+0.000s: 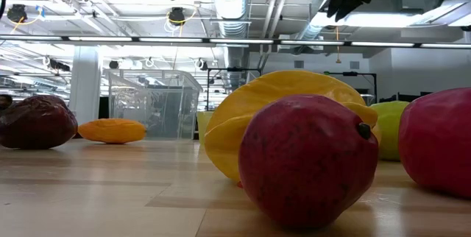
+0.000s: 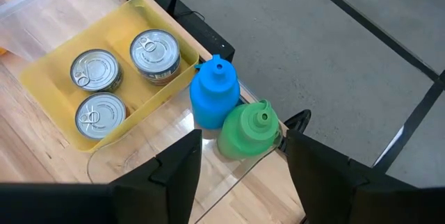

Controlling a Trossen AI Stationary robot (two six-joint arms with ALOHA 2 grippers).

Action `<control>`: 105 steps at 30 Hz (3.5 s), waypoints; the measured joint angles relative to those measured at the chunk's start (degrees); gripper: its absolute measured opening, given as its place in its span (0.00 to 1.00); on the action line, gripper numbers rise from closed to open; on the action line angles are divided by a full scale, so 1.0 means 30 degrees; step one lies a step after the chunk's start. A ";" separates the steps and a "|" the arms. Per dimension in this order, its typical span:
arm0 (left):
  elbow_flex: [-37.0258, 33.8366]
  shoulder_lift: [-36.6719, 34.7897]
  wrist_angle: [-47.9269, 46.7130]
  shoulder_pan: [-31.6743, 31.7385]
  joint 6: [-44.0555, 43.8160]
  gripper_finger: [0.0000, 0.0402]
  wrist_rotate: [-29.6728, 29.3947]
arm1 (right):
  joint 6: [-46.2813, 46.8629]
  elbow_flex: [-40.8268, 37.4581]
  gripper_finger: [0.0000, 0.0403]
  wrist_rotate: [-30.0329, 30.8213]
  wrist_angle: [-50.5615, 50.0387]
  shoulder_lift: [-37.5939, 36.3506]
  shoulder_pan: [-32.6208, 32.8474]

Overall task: Pick & Place Food Item
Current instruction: Put the pink tumbler into the transparent bin

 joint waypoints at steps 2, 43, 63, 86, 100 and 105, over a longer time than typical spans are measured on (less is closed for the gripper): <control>-0.0042 0.0021 0.0036 0.0000 -0.0007 0.09 0.0151 | 0.0006 0.0000 0.48 -0.0013 0.0000 0.0000 0.0000; -0.0035 -0.1290 0.0806 0.0073 0.0412 0.54 -0.1268 | 0.0000 0.0007 0.47 -0.2797 -0.0066 0.0000 0.1515; -0.1138 -0.1370 0.1761 0.0073 0.1452 0.41 -0.1509 | 0.0000 0.0007 0.45 -0.2789 -0.0058 -0.0007 0.1515; -0.1395 -0.1489 0.2738 0.0233 0.1392 0.14 -0.2671 | -0.0002 0.0015 0.43 -0.2782 -0.0051 -0.0007 0.1486; -0.1470 -0.2018 0.3330 0.3664 0.2987 0.13 -0.3353 | 0.0000 0.0015 0.43 -0.2782 -0.0058 -0.0007 0.1494; -0.1470 -0.2033 0.3774 0.5325 0.4573 0.13 -0.3362 | -0.0008 0.0015 0.43 -0.2782 -0.0051 -0.0007 0.1494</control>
